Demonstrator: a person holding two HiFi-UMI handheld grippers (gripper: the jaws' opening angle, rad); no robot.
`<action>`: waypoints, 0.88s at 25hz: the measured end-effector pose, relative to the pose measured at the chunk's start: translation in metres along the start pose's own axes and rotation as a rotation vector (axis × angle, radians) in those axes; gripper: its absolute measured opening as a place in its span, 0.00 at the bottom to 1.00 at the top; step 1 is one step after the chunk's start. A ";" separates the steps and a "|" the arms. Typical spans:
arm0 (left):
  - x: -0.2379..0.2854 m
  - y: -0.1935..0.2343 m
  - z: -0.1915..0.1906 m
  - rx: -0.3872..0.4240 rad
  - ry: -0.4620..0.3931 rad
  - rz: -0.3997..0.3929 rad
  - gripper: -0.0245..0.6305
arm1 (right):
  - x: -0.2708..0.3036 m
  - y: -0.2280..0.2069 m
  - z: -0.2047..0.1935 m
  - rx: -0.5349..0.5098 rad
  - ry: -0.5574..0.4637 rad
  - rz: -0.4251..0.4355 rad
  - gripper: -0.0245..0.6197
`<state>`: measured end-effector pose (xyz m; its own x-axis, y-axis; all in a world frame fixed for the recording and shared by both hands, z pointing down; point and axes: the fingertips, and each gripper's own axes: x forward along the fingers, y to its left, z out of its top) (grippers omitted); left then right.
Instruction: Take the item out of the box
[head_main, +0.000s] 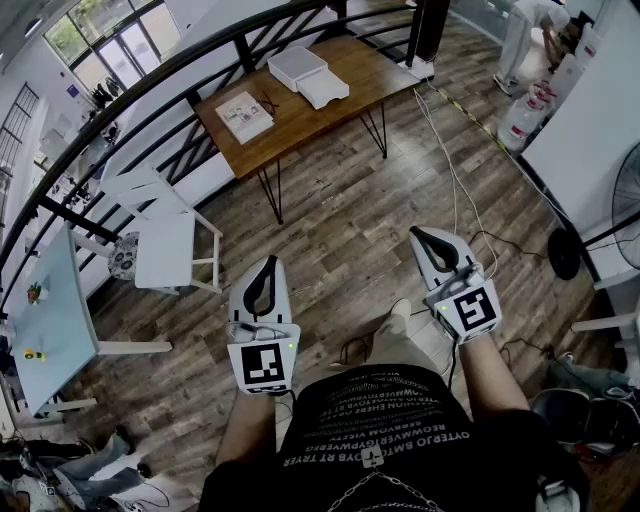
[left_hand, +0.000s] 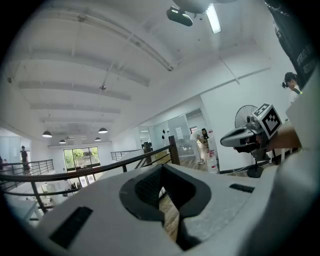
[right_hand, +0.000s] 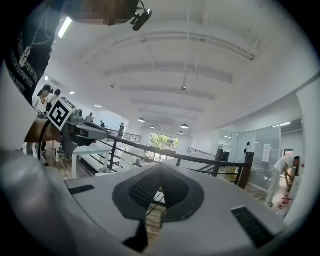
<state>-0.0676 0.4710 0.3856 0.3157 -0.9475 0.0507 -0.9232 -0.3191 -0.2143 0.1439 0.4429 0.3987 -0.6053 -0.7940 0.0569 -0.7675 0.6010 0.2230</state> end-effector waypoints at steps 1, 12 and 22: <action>-0.005 -0.001 0.001 -0.006 0.000 -0.004 0.04 | -0.005 0.004 0.001 0.002 0.007 0.002 0.03; -0.021 -0.004 -0.007 -0.037 0.018 -0.037 0.04 | -0.031 0.016 -0.002 0.035 0.090 -0.038 0.05; 0.039 0.002 0.001 -0.038 -0.020 -0.031 0.04 | 0.024 -0.028 -0.028 0.088 0.114 -0.009 0.22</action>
<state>-0.0569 0.4338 0.3858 0.3483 -0.9367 0.0368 -0.9204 -0.3492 -0.1760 0.1572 0.4045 0.4213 -0.5740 -0.8018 0.1666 -0.7915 0.5953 0.1383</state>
